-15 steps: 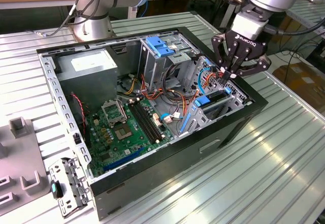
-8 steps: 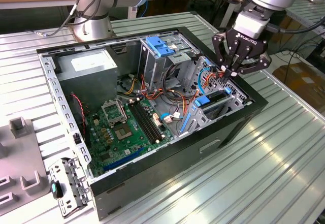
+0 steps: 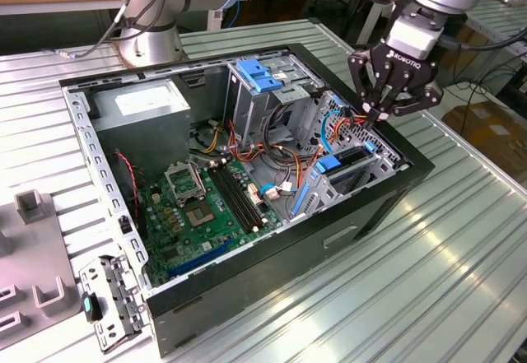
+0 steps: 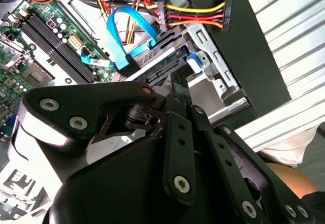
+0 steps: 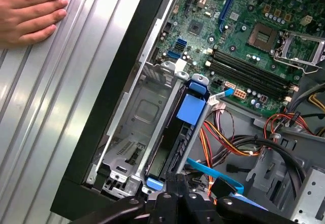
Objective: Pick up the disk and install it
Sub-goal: 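Insert the first disk wire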
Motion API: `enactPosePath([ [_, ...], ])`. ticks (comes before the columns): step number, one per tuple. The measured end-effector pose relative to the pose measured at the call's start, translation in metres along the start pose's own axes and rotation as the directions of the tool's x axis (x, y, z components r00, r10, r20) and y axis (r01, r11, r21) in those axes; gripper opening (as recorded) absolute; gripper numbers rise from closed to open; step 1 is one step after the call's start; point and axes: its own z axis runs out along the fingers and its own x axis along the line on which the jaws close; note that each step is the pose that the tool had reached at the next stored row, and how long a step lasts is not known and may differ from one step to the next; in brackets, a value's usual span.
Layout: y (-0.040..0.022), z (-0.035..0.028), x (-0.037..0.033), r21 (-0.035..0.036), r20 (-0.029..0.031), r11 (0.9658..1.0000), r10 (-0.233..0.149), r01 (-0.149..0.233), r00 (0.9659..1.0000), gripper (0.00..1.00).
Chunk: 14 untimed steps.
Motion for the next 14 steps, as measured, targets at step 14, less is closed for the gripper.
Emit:
enactPosePath([
  [14,-0.0194,-0.0002,0.0041,0.0024,-0.0013,0.9975,-0.07,0.07,0.9976,0.11],
])
